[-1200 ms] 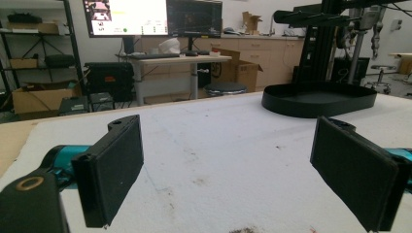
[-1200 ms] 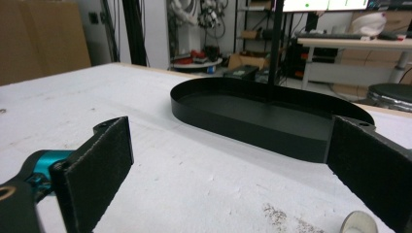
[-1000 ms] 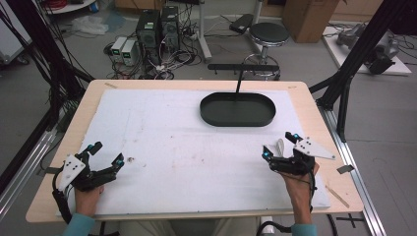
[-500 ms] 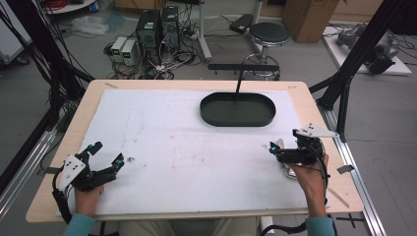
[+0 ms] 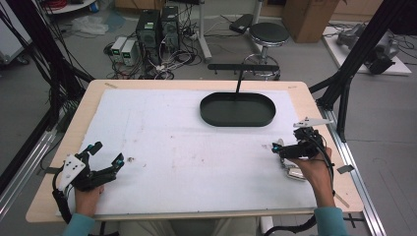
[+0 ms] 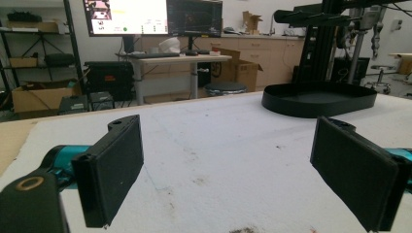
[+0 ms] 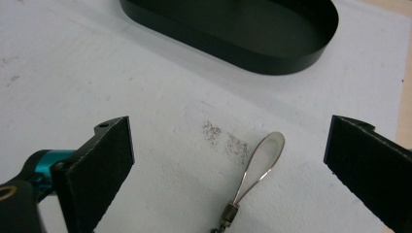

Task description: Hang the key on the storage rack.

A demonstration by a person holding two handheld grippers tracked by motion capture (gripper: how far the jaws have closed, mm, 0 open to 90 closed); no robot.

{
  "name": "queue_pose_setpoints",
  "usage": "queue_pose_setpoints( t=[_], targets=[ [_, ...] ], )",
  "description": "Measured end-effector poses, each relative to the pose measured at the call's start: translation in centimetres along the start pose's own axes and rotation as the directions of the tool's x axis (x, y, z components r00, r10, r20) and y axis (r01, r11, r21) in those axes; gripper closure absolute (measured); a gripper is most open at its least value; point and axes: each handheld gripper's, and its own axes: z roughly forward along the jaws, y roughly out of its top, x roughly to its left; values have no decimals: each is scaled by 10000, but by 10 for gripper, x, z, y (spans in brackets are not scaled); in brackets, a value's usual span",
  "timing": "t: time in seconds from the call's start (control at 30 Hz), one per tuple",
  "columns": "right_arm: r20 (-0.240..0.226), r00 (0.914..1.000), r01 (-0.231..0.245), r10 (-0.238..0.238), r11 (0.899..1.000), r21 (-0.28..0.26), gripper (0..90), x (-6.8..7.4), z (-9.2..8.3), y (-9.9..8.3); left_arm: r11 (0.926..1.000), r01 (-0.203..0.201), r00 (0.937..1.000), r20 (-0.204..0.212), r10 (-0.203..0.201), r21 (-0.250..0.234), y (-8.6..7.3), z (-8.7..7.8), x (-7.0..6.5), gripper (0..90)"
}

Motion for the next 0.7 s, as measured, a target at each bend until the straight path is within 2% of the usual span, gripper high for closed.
queue_pose_setpoints(
  t=[0.17,0.3,0.57,0.63,0.7],
  targets=[
    [56,9999,-112,107,9965,831,50,-3,3,2,10000,28,10000,-11,-28,7,0,0,0,124],
    [151,9995,-312,292,9873,1559,53,-5,7,2,10000,16,10000,-5,-16,-4,0,0,0,124],
    [578,9957,-840,725,9690,2323,78,-8,16,0,10000,14,10000,0,-14,-6,0,0,0,124],
    [669,9944,-956,812,9629,2525,169,-10,17,0,10000,14,10000,-3,-14,-7,0,0,0,124],
    [694,9925,-1158,1010,9583,2613,176,-12,18,0,10000,9,10000,-3,-9,-6,0,0,0,124]
  ],
)
